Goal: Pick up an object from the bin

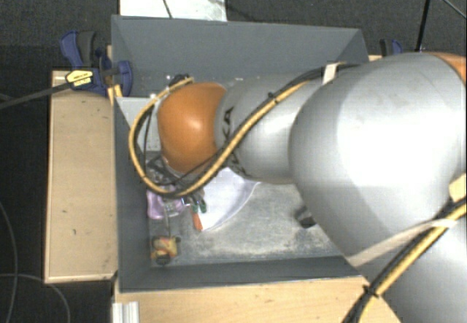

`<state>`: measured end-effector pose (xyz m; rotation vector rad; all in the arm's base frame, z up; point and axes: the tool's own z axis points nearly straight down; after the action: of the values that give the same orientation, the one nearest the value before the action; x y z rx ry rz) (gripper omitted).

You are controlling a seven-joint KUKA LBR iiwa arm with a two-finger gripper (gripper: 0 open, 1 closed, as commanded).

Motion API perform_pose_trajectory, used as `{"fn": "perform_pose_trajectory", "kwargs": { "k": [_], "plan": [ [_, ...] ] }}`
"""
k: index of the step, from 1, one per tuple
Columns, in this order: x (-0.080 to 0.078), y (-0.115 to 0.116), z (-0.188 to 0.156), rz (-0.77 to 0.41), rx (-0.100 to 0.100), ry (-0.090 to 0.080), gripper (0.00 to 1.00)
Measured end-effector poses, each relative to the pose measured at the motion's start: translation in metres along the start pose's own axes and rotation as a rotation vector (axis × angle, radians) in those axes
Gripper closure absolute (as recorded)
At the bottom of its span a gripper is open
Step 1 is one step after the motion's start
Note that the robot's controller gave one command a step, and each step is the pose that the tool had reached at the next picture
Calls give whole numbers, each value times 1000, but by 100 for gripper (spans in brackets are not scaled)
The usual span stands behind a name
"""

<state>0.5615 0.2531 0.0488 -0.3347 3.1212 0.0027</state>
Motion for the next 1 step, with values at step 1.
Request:
{"fn": "perform_pose_trajectory", "kwargs": {
  "k": [1],
  "plan": [
    [13, -10, -56, 26, 0, -4, 0]
  ]
}}
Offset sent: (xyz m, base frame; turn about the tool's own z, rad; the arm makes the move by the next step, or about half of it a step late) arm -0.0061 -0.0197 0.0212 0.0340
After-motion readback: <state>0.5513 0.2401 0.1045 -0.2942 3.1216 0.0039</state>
